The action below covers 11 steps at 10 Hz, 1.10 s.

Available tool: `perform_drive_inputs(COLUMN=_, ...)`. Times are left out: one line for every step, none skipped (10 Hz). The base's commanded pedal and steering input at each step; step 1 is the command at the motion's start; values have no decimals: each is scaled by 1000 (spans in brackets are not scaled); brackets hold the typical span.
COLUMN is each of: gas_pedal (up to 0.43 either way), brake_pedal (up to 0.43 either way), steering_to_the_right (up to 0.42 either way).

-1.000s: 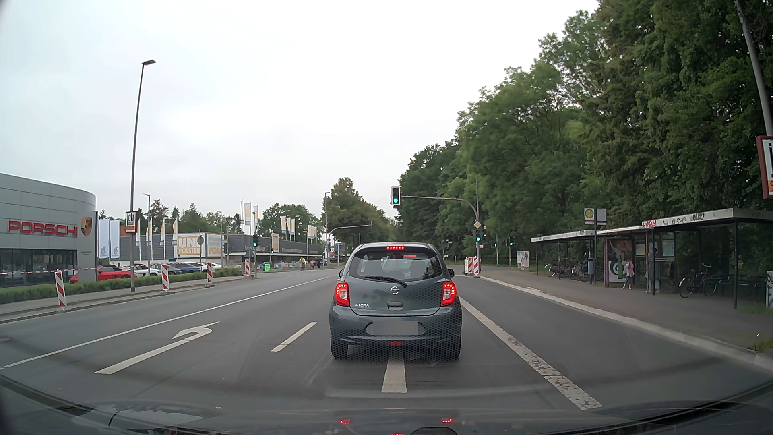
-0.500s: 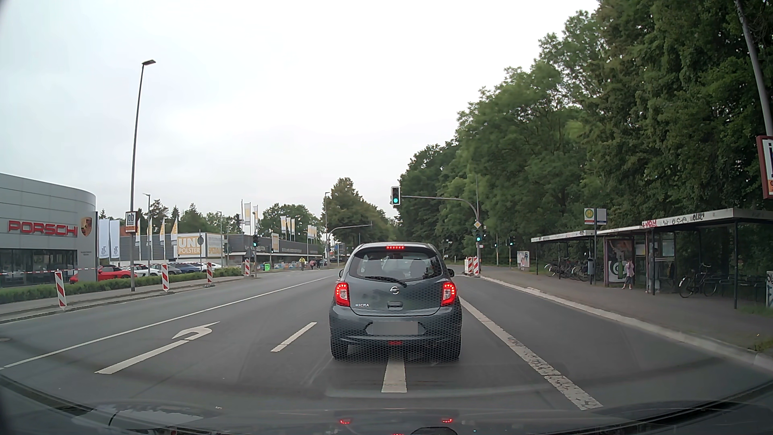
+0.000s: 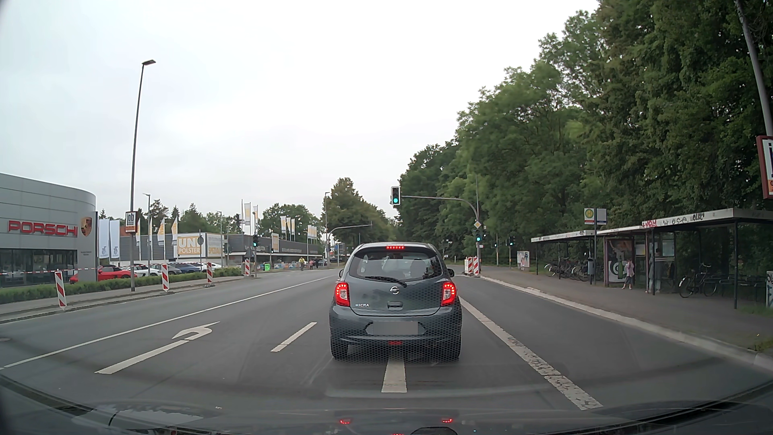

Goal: Follow the waypoints while adhering to traffic rules and regulations

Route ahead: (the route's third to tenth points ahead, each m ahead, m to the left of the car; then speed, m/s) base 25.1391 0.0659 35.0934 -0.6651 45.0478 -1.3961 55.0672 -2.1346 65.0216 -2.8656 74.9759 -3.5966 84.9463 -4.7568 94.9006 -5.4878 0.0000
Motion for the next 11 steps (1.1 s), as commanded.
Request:
perform_drive_inputs(gas_pedal=0, brake_pedal=0, steering_to_the_right=-6)
perform_drive_inputs(gas_pedal=0, brake_pedal=0, steering_to_the_right=-6)
perform_drive_inputs(gas_pedal=0, brake_pedal=0, steering_to_the_right=-6)
perform_drive_inputs(gas_pedal=0, brake_pedal=0, steering_to_the_right=-6)
perform_drive_inputs(gas_pedal=0, brake_pedal=0, steering_to_the_right=-6)
perform_drive_inputs(gas_pedal=0, brake_pedal=0, steering_to_the_right=-6)
perform_drive_inputs(gas_pedal=0, brake_pedal=0, steering_to_the_right=-6)
perform_drive_inputs(gas_pedal=0, brake_pedal=0, steering_to_the_right=-6)
perform_drive_inputs(gas_pedal=0, brake_pedal=0, steering_to_the_right=-6)
perform_drive_inputs(gas_pedal=0, brake_pedal=0, steering_to_the_right=-6)
perform_drive_inputs(gas_pedal=0, brake_pedal=0, steering_to_the_right=-6)
